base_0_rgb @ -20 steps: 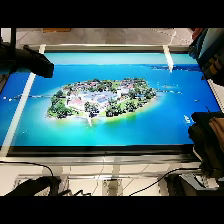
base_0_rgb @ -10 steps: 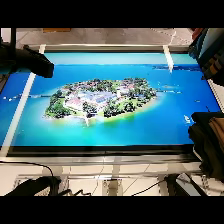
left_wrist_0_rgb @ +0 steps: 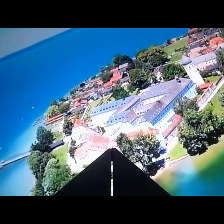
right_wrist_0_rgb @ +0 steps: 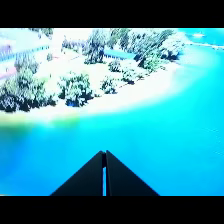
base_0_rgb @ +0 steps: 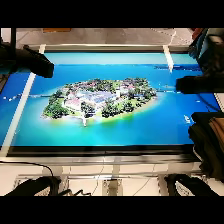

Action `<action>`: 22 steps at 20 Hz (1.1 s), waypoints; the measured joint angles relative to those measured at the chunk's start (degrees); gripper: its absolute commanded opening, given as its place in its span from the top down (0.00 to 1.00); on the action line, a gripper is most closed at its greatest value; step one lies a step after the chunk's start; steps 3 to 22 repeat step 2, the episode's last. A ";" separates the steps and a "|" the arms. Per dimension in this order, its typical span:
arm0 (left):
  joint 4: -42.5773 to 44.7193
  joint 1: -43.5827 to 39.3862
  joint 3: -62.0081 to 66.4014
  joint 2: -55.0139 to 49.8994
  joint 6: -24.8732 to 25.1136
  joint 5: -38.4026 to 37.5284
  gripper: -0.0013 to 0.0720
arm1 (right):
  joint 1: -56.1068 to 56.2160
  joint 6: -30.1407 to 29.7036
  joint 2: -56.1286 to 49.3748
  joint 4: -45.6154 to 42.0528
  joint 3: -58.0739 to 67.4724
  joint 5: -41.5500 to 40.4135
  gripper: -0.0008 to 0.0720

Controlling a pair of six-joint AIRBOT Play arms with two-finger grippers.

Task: Fold the clothes and pants, and hang the long-sleeved shirts on hangers.

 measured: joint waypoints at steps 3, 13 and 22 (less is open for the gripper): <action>0.00 0.00 0.00 0.00 0.00 -0.02 0.97 | 3.04 0.66 -0.98 -2.91 -1.51 1.42 0.95; 0.00 0.00 0.00 0.00 0.00 -0.02 0.97 | 3.04 0.66 -0.98 -2.91 -1.51 1.42 0.95; 0.00 0.00 0.00 0.00 0.00 -0.02 0.97 | 3.04 0.66 -0.98 -2.91 -1.51 1.42 0.95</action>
